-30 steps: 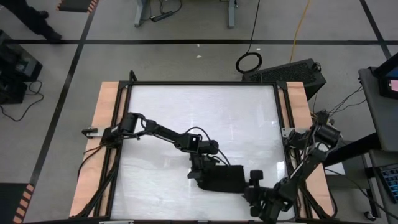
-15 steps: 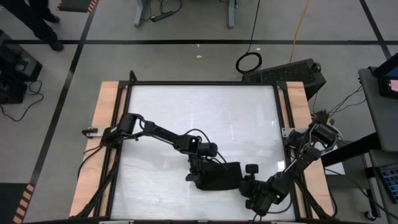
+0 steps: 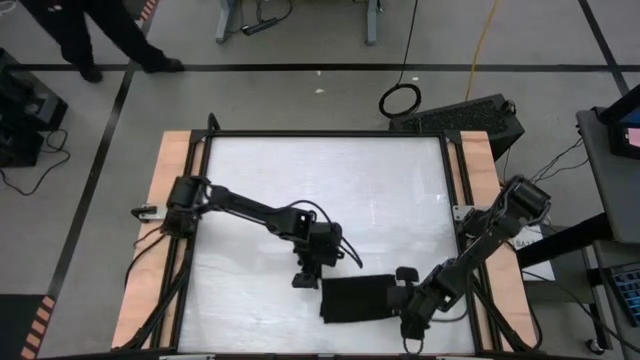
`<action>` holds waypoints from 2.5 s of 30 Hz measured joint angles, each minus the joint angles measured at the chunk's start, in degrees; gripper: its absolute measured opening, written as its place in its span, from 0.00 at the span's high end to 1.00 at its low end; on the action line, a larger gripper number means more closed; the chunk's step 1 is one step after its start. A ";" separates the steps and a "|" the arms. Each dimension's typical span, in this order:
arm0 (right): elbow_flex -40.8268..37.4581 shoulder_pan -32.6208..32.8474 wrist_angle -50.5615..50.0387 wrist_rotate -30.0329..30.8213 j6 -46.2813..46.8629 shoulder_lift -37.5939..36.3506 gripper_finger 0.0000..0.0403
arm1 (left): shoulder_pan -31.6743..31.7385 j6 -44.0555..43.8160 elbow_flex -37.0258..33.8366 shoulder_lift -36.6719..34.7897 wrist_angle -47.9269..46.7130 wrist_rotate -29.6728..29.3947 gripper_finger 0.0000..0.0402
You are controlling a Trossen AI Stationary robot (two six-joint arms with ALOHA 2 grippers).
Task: Roll towel into tight, uniform cylinder
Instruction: Roll the black towel
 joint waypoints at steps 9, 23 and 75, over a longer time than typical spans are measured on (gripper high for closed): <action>-9.12 -4.65 8.51 -3.99 8.19 -8.57 1.00 | -8.48 8.73 0.07 -6.37 2.66 -17.10 0.52; -27.80 -11.29 38.67 -14.08 19.29 -14.64 1.00 | -16.23 17.79 0.23 -2.58 11.78 -40.67 0.52; -33.24 -7.59 48.24 -9.37 16.75 -25.39 0.52 | -0.88 4.25 0.18 6.18 10.00 -5.29 0.96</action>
